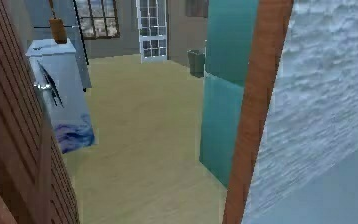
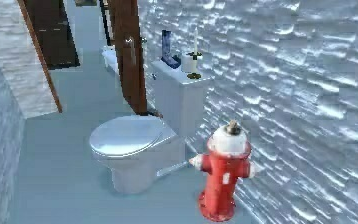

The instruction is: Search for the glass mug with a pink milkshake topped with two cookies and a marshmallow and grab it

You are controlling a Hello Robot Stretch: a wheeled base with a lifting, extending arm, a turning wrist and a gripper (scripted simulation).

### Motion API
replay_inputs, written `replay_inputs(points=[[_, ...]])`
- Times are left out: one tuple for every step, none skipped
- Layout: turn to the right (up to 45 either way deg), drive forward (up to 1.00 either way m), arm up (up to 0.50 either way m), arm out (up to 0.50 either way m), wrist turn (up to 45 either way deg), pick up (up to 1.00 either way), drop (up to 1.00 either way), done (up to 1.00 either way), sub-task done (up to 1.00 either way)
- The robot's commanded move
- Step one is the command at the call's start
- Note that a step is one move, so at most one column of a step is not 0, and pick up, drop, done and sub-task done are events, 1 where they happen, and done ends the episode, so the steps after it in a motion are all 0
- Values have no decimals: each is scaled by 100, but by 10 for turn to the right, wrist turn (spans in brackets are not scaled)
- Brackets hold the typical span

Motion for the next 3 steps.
replay_inputs(points=[[0,40,0,0,0,0,0,0,0],[0,45,0,0,0,0,0,0,0],[-180,0,0,0,0,0,0,0,0]])
